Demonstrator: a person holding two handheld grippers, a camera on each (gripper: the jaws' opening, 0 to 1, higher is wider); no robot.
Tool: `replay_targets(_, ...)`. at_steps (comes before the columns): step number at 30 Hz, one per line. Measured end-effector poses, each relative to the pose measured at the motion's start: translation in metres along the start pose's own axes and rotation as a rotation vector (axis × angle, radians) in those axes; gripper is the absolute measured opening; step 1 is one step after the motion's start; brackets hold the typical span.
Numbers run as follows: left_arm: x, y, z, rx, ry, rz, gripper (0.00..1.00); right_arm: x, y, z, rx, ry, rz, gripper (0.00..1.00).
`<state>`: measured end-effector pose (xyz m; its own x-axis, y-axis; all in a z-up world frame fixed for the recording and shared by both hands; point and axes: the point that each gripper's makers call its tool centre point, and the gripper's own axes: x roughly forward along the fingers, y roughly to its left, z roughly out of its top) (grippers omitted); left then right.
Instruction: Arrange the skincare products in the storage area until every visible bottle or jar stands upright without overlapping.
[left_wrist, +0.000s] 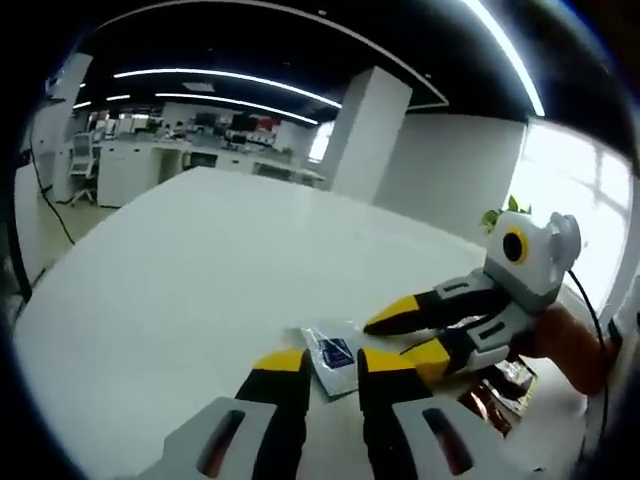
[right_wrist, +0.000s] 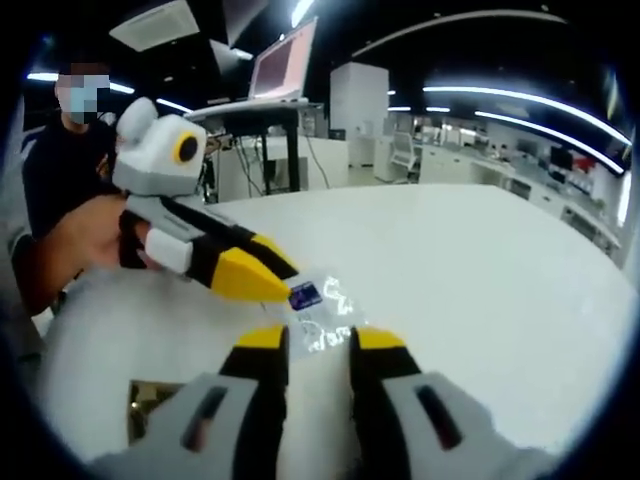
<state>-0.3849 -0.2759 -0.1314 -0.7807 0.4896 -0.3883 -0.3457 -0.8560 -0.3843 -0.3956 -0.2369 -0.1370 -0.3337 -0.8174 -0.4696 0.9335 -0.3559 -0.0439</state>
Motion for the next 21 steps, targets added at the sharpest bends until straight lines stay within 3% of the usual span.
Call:
replay_targets(5, -0.0042, -0.0021, 0.0031, -0.085, -0.036, -0.039, 0.17, -0.0001, -0.0008, -0.0003, 0.0, -0.004, -0.002, 0.25)
replay_targets(21, -0.0068, -0.01, 0.0012, -0.134, -0.041, -0.07, 0.11, 0.0002, -0.0009, -0.0007, -0.001, -0.005, -0.005, 0.25)
